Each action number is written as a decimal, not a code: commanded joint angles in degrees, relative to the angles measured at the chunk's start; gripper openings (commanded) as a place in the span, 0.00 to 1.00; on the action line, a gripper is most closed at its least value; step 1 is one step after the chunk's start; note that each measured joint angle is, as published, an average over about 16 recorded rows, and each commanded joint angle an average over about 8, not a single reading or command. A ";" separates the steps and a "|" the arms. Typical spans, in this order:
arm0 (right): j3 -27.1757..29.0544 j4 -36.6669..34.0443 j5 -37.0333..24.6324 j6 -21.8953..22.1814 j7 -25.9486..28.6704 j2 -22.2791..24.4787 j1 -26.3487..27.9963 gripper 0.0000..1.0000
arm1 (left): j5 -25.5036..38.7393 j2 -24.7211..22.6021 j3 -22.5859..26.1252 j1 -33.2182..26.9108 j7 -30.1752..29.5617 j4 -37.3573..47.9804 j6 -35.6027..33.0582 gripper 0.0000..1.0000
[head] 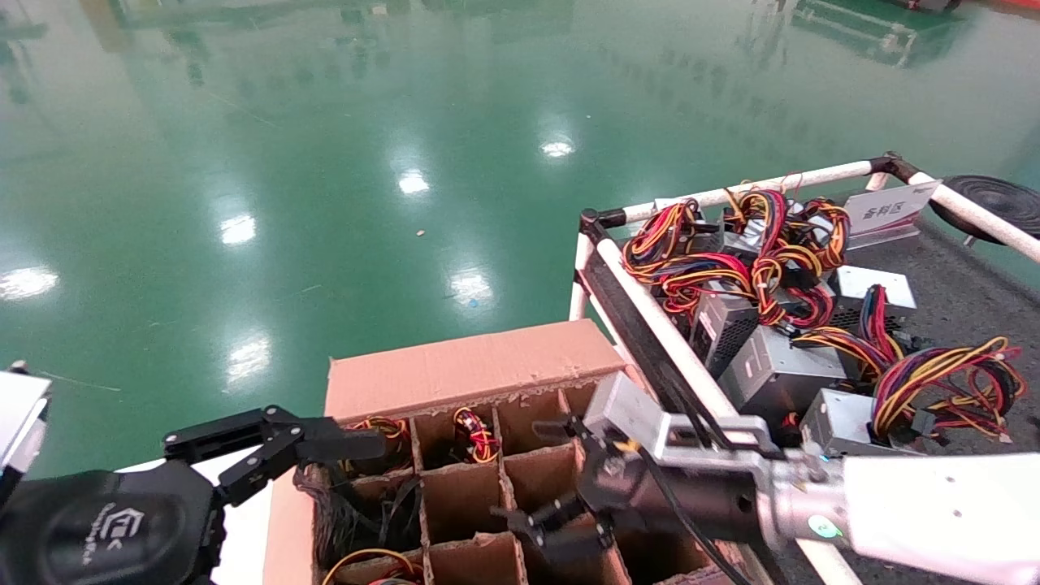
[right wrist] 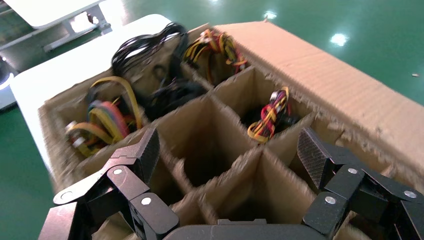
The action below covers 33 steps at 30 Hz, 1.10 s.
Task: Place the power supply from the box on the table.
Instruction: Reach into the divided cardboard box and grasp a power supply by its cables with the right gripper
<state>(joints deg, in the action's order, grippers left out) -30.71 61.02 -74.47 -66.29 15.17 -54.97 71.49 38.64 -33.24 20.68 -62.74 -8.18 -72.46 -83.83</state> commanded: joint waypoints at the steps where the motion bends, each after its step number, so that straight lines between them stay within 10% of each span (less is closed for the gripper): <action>1: -0.65 -1.80 -1.20 0.89 -0.01 -1.88 1.17 0.97 | 0.00 0.00 0.00 0.00 0.00 0.00 0.00 1.00; 8: -2.12 -8.85 -3.39 2.18 -2.06 -7.37 4.72 0.88 | 0.00 0.00 0.00 0.00 0.00 0.00 0.00 1.00; 18: -2.41 -17.03 -3.42 2.10 -6.01 -11.16 6.97 0.03 | -0.01 0.00 0.01 0.00 0.01 0.00 0.00 1.00; 33: -2.49 -23.79 -3.11 2.37 -9.17 -14.40 7.92 0.00 | -0.01 0.01 0.02 0.00 0.01 0.00 0.01 1.00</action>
<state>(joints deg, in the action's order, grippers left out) -33.13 37.22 -77.49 -63.94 6.02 -69.31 79.48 38.63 -33.23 20.70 -62.75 -8.17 -72.46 -83.82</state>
